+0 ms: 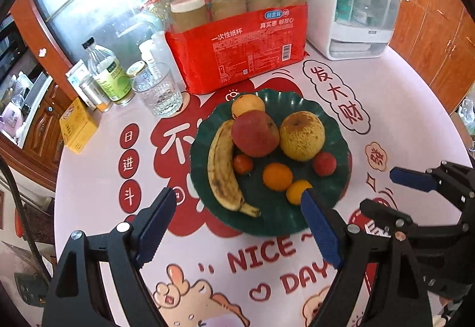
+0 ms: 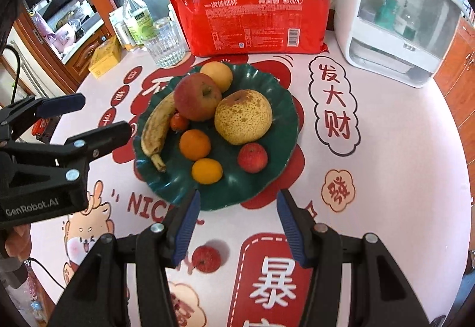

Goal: Organize fruits
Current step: 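Lift both open tools away toward the last fruits on the table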

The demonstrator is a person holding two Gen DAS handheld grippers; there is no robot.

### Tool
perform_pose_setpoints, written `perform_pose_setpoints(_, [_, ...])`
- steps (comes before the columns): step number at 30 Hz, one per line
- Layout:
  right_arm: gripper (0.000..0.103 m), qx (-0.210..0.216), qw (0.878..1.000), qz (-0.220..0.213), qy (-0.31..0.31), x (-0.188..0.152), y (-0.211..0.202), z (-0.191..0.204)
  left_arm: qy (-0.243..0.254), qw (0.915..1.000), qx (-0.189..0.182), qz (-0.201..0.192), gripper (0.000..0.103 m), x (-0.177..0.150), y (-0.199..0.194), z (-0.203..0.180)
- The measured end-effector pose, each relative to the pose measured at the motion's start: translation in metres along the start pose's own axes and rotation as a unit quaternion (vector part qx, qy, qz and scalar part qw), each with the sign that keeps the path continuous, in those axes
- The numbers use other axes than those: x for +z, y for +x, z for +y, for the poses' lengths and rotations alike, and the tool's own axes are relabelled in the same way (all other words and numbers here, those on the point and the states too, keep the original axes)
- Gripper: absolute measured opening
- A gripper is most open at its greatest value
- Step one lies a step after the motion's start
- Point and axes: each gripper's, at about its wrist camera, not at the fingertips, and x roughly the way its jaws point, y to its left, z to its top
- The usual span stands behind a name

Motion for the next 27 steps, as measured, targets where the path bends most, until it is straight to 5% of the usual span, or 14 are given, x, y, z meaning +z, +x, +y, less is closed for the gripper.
perform_pose_setpoints(18, [0.054, 0.017, 0.997, -0.073, -0.009, -0.037, -0.096, 0.005, 0.015, 0.9976, -0.002, -0.068, 0.092, -0.057, -0.099, -0.029])
perform_pose_setpoints(27, [0.054, 0.016, 0.996, -0.082, -0.027, -0.061, -0.097, 0.009, 0.004, 0.9985, -0.003, -0.054, 0.094, -0.111, -0.089, -0.052])
